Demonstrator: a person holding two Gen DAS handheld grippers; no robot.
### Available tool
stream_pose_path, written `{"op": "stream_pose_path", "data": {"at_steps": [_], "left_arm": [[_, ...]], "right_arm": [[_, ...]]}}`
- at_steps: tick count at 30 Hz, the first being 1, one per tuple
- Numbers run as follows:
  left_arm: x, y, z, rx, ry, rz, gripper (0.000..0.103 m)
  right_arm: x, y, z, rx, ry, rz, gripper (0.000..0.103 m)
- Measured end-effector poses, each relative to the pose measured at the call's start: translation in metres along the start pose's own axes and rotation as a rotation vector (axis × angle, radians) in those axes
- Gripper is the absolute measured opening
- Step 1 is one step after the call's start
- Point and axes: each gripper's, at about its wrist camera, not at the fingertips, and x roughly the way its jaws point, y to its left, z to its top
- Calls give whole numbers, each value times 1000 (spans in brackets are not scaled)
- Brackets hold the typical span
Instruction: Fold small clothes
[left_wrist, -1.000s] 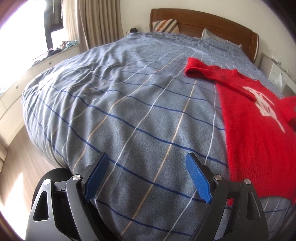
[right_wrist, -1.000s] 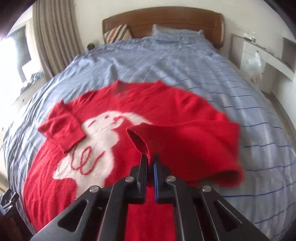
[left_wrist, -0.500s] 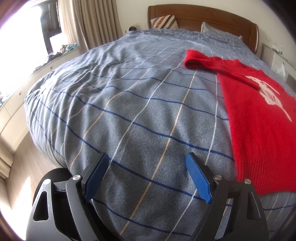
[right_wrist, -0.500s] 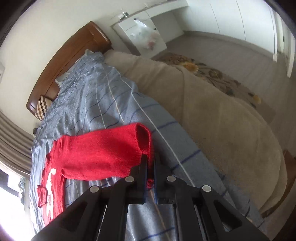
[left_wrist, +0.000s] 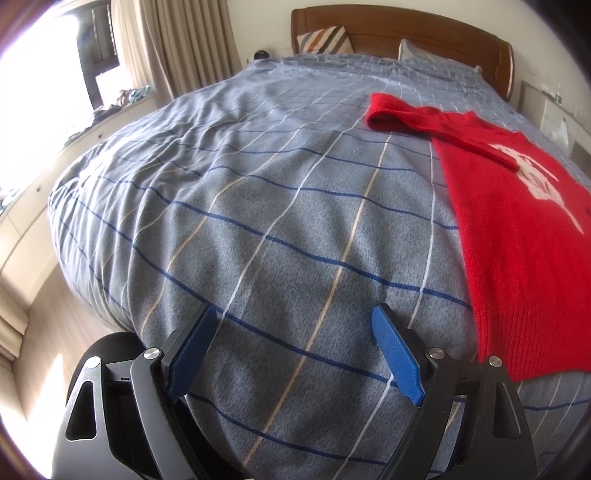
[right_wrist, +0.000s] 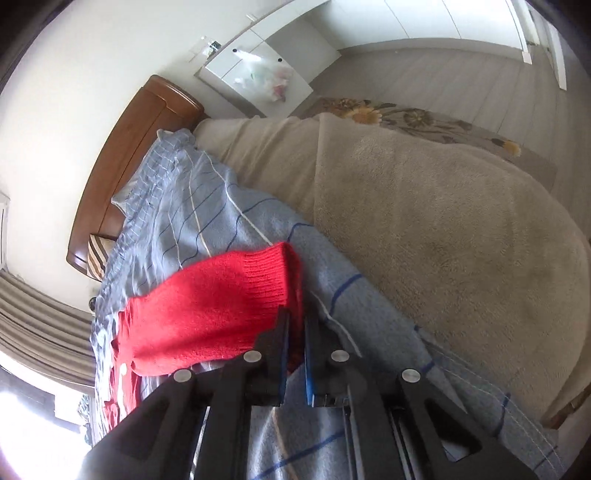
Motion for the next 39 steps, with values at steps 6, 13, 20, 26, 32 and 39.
{"op": "stream_pose_path", "data": {"at_steps": [6, 13, 20, 26, 32, 39], "left_arm": [[3, -3, 0, -2, 5, 7, 88], [11, 8, 0, -66, 37, 1, 102], [13, 11, -4, -113, 42, -15, 103], [11, 10, -6, -111, 26, -3, 103], [13, 15, -3, -97, 94, -61, 102], [-42, 1, 36, 20, -37, -120, 102]], "right_arm": [[-35, 38, 1, -171, -135, -139, 10], [10, 70, -8, -278, -58, -114, 20], [-18, 52, -26, -222, -145, -179, 21], [-80, 75, -81, -365, -292, -168, 44], [-96, 106, -146, -483, -330, -78, 59], [-78, 126, -181, -550, -270, -23, 63]]}}
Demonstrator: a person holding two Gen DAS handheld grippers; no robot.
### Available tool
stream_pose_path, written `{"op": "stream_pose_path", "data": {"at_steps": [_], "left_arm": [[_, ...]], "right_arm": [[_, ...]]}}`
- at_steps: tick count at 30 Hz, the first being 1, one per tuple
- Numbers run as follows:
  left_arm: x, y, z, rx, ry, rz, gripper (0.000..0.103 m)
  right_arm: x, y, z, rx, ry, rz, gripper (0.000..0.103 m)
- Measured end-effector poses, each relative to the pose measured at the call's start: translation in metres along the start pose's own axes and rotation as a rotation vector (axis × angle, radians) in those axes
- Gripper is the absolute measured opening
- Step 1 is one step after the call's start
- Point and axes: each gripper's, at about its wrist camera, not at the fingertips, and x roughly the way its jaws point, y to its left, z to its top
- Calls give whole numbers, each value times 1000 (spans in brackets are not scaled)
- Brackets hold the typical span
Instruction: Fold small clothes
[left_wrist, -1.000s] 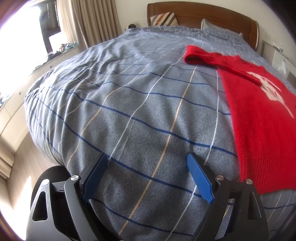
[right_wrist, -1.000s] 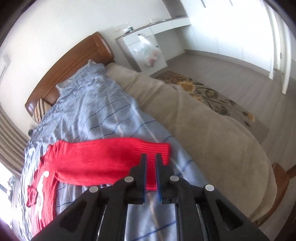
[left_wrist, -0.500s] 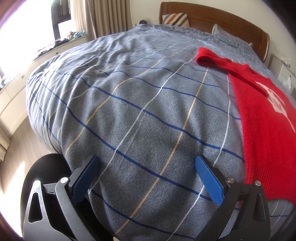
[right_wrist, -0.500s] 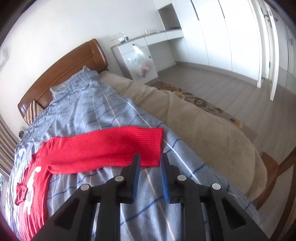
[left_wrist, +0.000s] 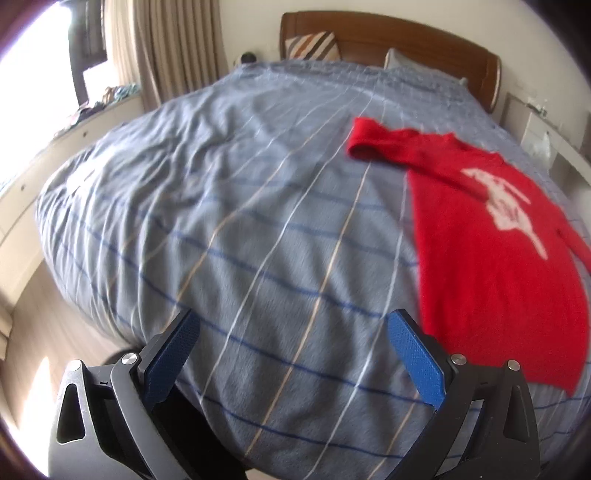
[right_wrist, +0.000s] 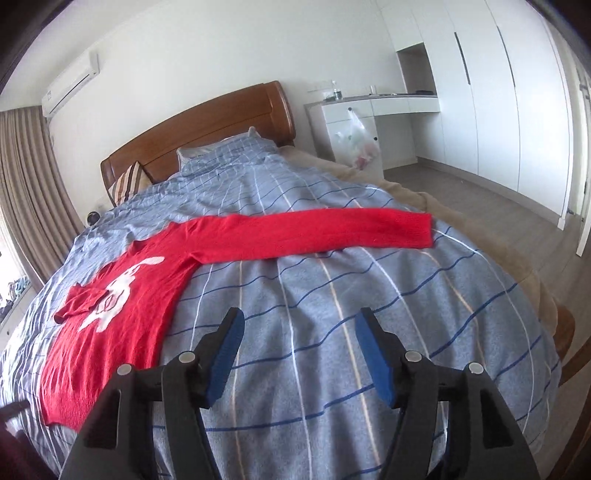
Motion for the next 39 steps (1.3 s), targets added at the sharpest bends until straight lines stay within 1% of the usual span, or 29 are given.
{"op": "stream_pose_path", "data": {"at_steps": [3, 4, 6, 7, 9, 10, 11, 12, 13, 14, 15, 17, 19, 22, 25, 26, 27, 28, 29, 30, 31, 32, 34, 36, 37, 39], "left_arm": [[-15, -32, 46, 129, -87, -130, 102], [-16, -48, 59, 193, -98, -173, 102], [-9, -88, 79, 373, -94, -243, 102], [-4, -108, 85, 463, -107, -258, 102], [11, -149, 86, 656, -143, -244, 102], [20, -166, 85, 742, -145, -238, 102], [33, -181, 84, 811, -130, -239, 101], [46, -193, 83, 861, -94, -255, 97], [59, -201, 82, 896, -53, -267, 92], [72, -208, 82, 918, -18, -266, 80], [83, -212, 84, 924, 10, -261, 73], [99, -214, 89, 907, 36, -254, 72], [111, -214, 93, 900, 40, -248, 72], [122, -219, 91, 924, 45, -252, 72], [126, -226, 89, 958, 36, -276, 63], [127, -227, 90, 952, 43, -293, 54], [130, -228, 92, 937, 61, -319, 37], [133, -229, 96, 915, 80, -343, 27], [133, -228, 99, 888, 81, -343, 9], [133, -225, 103, 854, 76, -337, 6], [132, -218, 110, 796, 82, -366, 6], [129, -208, 120, 727, 76, -381, 5], [120, -177, 146, 573, 40, -397, 5], [110, -129, 176, 373, 3, -397, 5], [107, -100, 189, 263, -13, -382, 5], [108, -34, 209, 37, -30, -308, 5]], "right_arm": [[3, 6, -4, -26, 13, 13, 63], [5, 7, -5, -28, 21, 16, 63], [7, 10, -9, -33, 32, 20, 63], [7, 11, -11, -36, 35, 26, 64], [8, 12, -13, -39, 42, 34, 66], [8, 12, -13, -38, 45, 37, 66], [9, 12, -14, -35, 48, 37, 66], [9, 10, -14, -30, 51, 37, 66], [10, 9, -14, -24, 52, 37, 66], [9, 8, -14, -17, 52, 37, 66], [8, 7, -14, -9, 51, 37, 66], [7, 3, -13, 10, 51, 40, 67], [8, -1, -13, 30, 57, 43, 67], [12, -5, -13, 53, 72, 47, 67], [16, -4, -13, 59, 86, 50, 67], [17, -3, -13, 56, 88, 50, 67], [17, -1, -14, 51, 89, 51, 67], [17, 0, -14, 45, 90, 51, 67], [18, 2, -14, 39, 91, 50, 67], [18, 3, -14, 33, 92, 51, 67], [19, 4, -14, 28, 93, 52, 67], [19, 5, -15, 25, 95, 53, 67], [20, 6, -16, 21, 96, 54, 67], [19, 7, -16, 16, 94, 56, 67], [19, 8, -16, 13, 92, 57, 67], [19, 8, -15, 13, 92, 59, 67]]}}
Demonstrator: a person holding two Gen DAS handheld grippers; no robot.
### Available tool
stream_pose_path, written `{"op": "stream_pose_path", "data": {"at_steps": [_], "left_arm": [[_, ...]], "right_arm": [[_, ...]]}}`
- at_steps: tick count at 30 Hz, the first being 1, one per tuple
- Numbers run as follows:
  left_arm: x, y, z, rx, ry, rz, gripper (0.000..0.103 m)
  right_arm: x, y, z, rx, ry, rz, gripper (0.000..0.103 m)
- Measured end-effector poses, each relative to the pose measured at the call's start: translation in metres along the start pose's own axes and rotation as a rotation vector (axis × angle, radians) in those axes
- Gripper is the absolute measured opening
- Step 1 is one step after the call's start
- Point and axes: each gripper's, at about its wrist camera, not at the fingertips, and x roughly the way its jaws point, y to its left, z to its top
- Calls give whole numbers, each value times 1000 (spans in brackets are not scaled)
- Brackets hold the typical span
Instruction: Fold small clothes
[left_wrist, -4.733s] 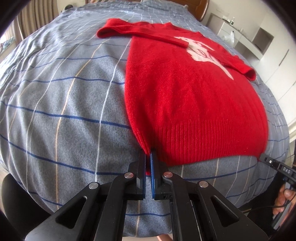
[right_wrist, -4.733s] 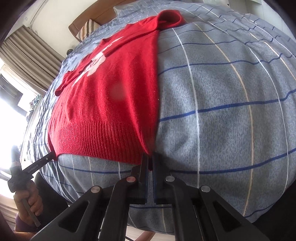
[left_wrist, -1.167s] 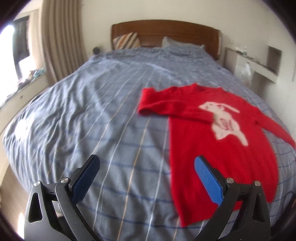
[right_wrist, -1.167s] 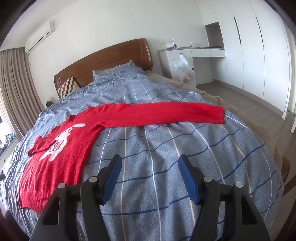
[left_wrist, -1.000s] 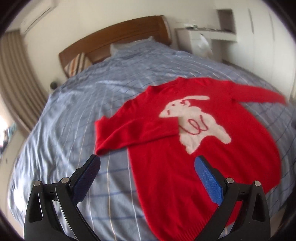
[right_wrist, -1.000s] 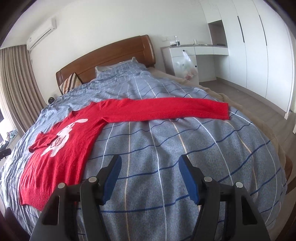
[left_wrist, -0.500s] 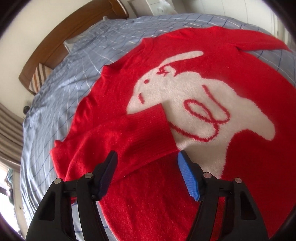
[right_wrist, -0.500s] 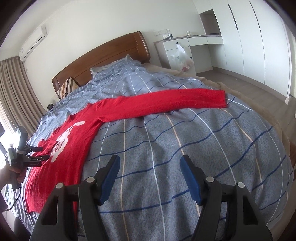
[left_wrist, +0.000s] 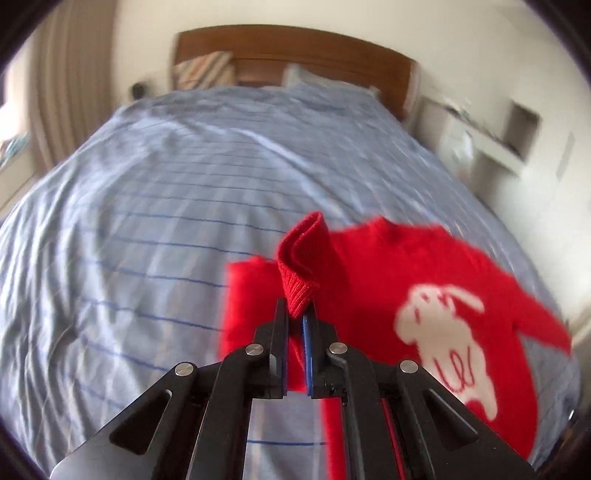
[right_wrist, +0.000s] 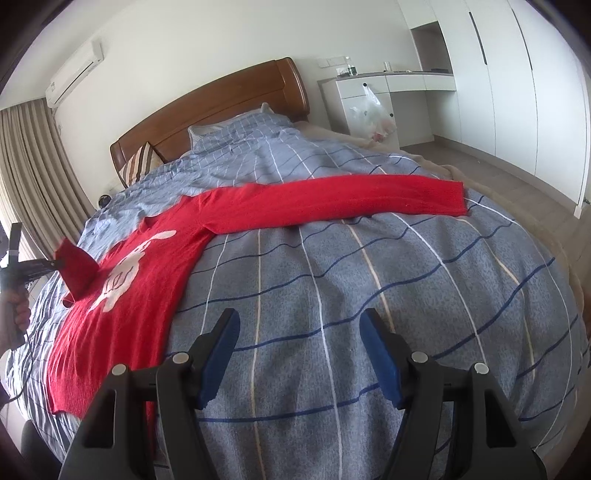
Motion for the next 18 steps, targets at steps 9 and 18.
{"op": "stream_pose_path", "data": {"at_steps": [9, 18], "left_arm": [[-3, 176, -52, -392, 50, 477, 5], [19, 198, -95, -428, 119, 545, 4]], "right_arm": [[10, 8, -3, -23, 29, 4, 67], [16, 15, -8, -57, 49, -21, 67]]}}
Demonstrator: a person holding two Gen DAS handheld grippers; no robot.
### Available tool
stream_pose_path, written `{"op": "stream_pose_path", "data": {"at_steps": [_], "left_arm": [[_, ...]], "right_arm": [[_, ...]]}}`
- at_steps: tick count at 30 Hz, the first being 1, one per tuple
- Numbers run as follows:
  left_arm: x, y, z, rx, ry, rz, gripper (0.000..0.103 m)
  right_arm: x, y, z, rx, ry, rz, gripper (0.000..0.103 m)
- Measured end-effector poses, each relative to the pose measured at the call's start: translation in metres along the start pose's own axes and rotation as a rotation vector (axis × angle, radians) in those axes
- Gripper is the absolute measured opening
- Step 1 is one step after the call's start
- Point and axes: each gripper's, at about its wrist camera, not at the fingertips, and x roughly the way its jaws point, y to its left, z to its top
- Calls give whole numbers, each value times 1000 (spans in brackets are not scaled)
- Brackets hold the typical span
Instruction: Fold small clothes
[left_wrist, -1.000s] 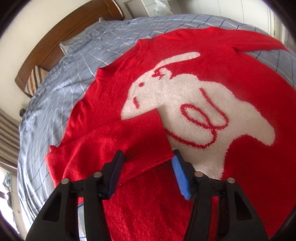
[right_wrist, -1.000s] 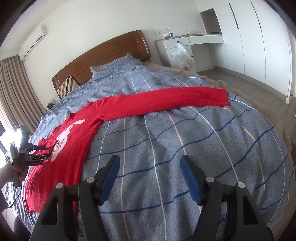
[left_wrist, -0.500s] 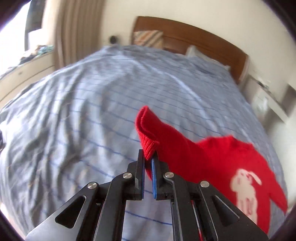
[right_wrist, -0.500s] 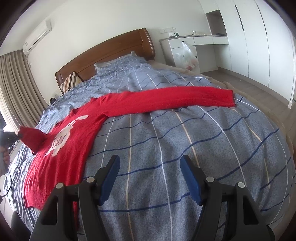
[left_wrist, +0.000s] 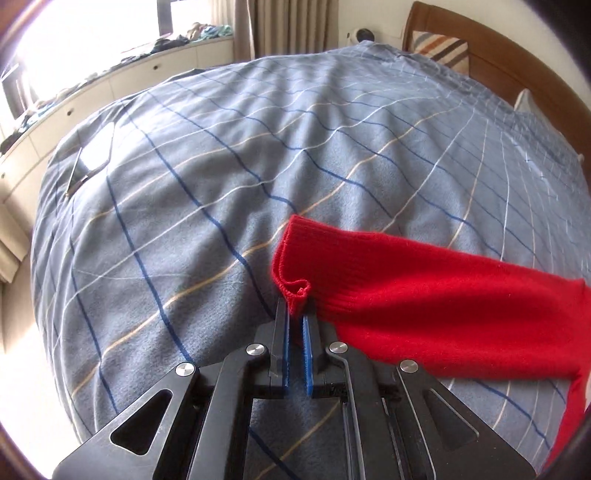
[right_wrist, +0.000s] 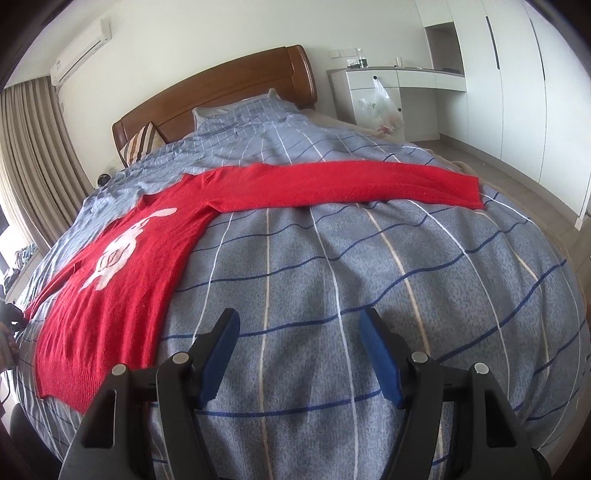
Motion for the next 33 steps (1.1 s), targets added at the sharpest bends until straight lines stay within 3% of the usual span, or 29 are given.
{"op": "stream_pose_path", "data": {"at_steps": [24, 25, 26, 27, 28, 29, 31, 33], "left_arm": [[1, 8, -13, 15, -54, -42, 10], [-3, 10, -14, 17, -63, -47, 14], [-9, 12, -17, 23, -71, -39, 28], [-17, 13, -21, 34, -83, -16, 55], [-27, 12, -25, 51, -101, 5, 67], [-40, 12, -33, 74, -126, 21, 86], [-68, 8, -52, 132, -182, -16, 88], [-94, -1, -76, 192, -187, -107, 90]], "right_arm": [[3, -6, -3, 17, 12, -16, 67], [3, -5, -3, 16, 11, -17, 67], [2, -6, -3, 16, 9, -20, 67], [1, -5, -3, 17, 6, -22, 67], [0, -6, -3, 20, 0, -24, 67], [-2, -7, -3, 24, -8, -27, 67], [-7, -7, -2, 31, -26, -30, 69], [-11, -7, -2, 30, -43, -31, 70]]}}
